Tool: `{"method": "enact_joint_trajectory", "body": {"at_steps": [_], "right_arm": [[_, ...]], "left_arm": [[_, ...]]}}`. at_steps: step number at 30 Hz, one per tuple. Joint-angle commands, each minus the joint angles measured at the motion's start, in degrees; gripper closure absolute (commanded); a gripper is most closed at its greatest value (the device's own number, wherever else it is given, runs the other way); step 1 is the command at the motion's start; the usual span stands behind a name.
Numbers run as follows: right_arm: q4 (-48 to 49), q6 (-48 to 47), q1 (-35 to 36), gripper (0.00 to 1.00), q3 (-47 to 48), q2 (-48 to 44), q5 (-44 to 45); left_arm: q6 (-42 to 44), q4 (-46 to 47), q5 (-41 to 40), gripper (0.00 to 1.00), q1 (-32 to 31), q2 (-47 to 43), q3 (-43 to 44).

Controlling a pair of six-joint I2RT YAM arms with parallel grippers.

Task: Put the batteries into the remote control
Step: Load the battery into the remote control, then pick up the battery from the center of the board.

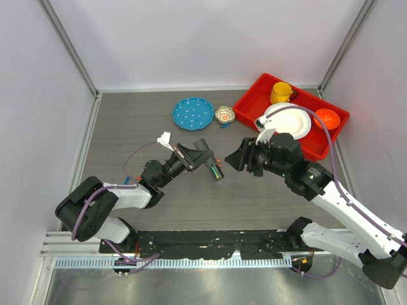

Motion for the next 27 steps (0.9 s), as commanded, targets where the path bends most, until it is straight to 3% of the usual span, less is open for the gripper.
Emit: {"method": "enact_joint_trajectory", "body": {"at_steps": [1,5,9,14,20,27], "right_arm": [[-6.0,-5.2,2.1,0.46,0.1,3.4,11.0],[-7.1,-6.3,2.1,0.46,-1.2,6.4,18.7],[-5.5,-6.8,2.2,0.44,-2.6,7.6,23.9],[-2.3,-7.6,2.2,0.44,-3.3,11.2,27.4],[3.0,-8.7,2.2,0.44,-3.1,16.2,22.2],[11.4,-4.8,2.4,0.43,0.8,29.6,12.1]], "left_arm": [[2.1,-0.2,-1.2,1.00,-0.2,-0.1,1.9],[2.6,-2.1,-1.5,1.00,0.3,-1.2,-1.6],[1.1,-2.0,-0.7,1.00,4.3,-3.6,-6.2],[1.6,-8.7,2.9,1.00,9.8,-10.4,-8.9],[3.4,-17.1,6.8,1.00,14.6,-19.9,-9.3],[1.9,-25.5,13.4,1.00,23.6,-33.1,-10.1]]}}
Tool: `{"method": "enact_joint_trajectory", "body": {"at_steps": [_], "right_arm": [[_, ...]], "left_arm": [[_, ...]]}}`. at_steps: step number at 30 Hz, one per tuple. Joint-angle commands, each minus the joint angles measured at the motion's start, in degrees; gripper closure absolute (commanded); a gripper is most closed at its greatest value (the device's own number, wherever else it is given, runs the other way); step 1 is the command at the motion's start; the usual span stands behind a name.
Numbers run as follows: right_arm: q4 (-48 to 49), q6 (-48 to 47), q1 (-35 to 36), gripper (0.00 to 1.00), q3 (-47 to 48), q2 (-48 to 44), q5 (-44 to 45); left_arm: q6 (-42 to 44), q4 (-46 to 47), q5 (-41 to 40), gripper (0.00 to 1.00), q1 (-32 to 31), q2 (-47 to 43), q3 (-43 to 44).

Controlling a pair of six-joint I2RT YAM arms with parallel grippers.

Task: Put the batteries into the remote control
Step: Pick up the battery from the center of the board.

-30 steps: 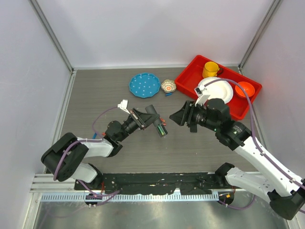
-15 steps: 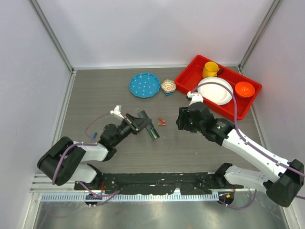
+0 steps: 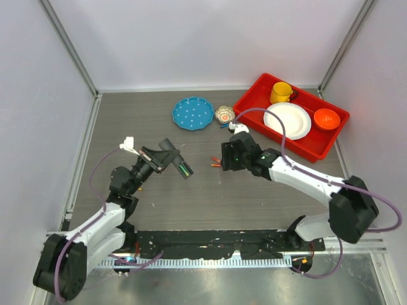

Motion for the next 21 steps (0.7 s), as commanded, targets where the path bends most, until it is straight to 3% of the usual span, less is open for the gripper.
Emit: {"method": "enact_joint_trajectory", "body": {"at_steps": [1,9,21], "right_arm": [[9.9,3.7,1.0,0.42,3.4,7.1,-6.9],[12.3,4.7,6.8,0.42,16.0,24.9,-4.6],[9.3,8.7,9.1,0.46,25.2,35.0,-0.5]], "left_arm": [[-1.4,-4.9,5.6,1.00,5.5,-7.4,-0.9],[-7.9,1.5,7.3,1.00,11.0,-12.1,-4.2],[-11.1,8.9,7.9,1.00,11.9,-13.8,-6.1]]}}
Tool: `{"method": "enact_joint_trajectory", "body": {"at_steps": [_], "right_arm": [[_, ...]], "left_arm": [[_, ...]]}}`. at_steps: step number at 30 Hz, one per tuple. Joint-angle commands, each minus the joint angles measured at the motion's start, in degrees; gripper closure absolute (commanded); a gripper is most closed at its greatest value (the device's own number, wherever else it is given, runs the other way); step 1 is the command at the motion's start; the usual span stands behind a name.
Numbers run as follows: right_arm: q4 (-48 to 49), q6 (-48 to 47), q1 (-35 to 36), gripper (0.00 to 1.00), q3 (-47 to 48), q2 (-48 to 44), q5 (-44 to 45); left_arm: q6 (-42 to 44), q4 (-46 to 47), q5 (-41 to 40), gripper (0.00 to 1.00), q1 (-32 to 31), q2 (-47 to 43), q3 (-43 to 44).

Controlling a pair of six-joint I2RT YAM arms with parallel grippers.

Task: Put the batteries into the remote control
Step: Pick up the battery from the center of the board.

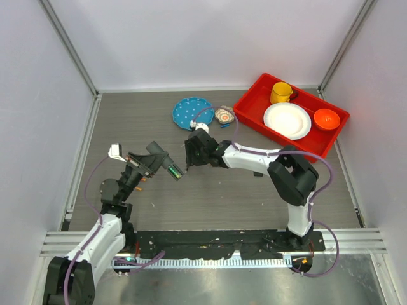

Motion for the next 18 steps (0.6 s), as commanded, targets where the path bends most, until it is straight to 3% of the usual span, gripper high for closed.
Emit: {"method": "enact_joint_trajectory", "body": {"at_steps": [1,18], "right_arm": [[-1.2,2.3,0.9,0.47,2.9,1.9,2.3],[-6.5,2.5,3.1,0.52,9.2,8.8,3.2]], "left_arm": [[-1.6,7.5,1.5,1.00,0.3,-0.4,0.3],[-1.8,7.6,2.9,1.00,0.4,-0.2,-0.3]]}}
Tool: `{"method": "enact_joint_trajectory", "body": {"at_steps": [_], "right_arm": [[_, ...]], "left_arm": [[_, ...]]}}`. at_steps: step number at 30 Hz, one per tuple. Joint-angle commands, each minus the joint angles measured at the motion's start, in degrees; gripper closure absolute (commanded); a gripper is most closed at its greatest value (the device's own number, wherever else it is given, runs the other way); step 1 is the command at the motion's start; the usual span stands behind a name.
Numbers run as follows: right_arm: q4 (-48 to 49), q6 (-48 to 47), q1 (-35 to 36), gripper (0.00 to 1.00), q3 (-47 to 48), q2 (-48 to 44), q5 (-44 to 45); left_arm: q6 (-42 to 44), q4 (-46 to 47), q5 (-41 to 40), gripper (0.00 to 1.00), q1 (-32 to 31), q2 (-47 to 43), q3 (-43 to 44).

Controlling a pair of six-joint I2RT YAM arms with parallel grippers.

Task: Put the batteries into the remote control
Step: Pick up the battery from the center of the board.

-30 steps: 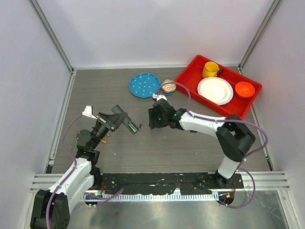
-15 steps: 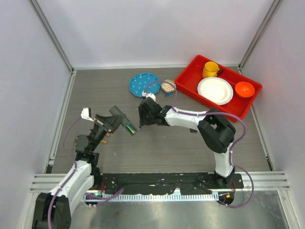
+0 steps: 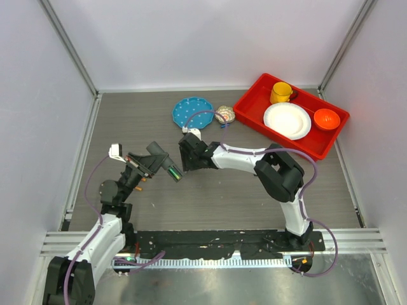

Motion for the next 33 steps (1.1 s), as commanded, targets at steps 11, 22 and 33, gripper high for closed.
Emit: {"method": "enact_joint_trajectory", "body": {"at_steps": [11,22,33], "right_arm": [[-5.2,0.2,0.8,0.66,5.3,6.0,2.1],[-6.6,-0.9,0.5,0.90,1.6,4.4,4.3],[-7.5,-3.4,-3.0,0.99,-7.6,-15.5,7.2]], "left_arm": [[-0.2,3.1,1.3,1.00,0.3,-0.4,-0.6],[0.5,2.6,1.3,1.00,0.3,-0.2,-0.9],[2.2,0.3,2.2,1.00,0.3,0.6,-0.1]]}}
